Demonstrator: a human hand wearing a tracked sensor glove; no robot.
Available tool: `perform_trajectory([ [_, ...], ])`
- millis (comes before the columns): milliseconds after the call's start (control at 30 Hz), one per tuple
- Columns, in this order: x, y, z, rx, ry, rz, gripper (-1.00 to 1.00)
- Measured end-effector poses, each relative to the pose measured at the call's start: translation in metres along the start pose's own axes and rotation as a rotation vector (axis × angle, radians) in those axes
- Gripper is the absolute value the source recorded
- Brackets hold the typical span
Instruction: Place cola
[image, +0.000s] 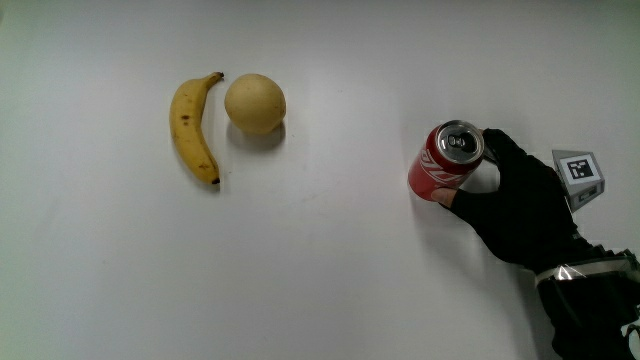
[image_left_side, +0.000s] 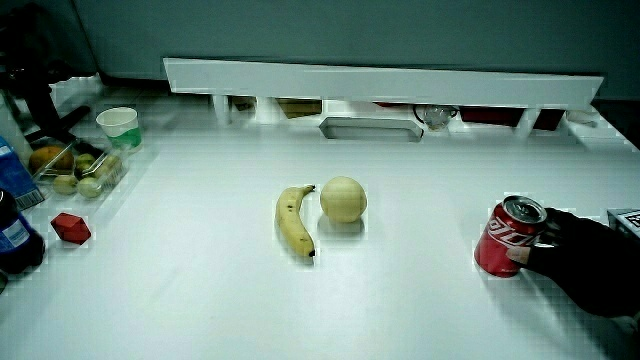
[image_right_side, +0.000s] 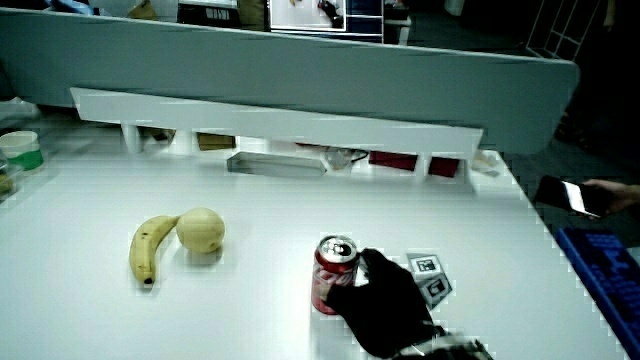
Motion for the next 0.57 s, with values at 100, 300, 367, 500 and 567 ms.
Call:
perform_trajectory([
  [100, -0.001, -0.006, 0.0, -0.024, 0.0, -0.019, -0.81],
  [300, -0.001, -0.029, 0.003, -0.038, -0.059, -0.097, -1.0],
  [367, -0.005, -0.038, 0.001, -0.048, -0.144, -0.073, -1.0],
  [500, -0.02, -0.065, -0.007, -0.033, -0.23, -0.133, -1.0],
  [567, -0.024, -0.076, -0.012, -0.031, -0.21, -0.022, -1.0],
])
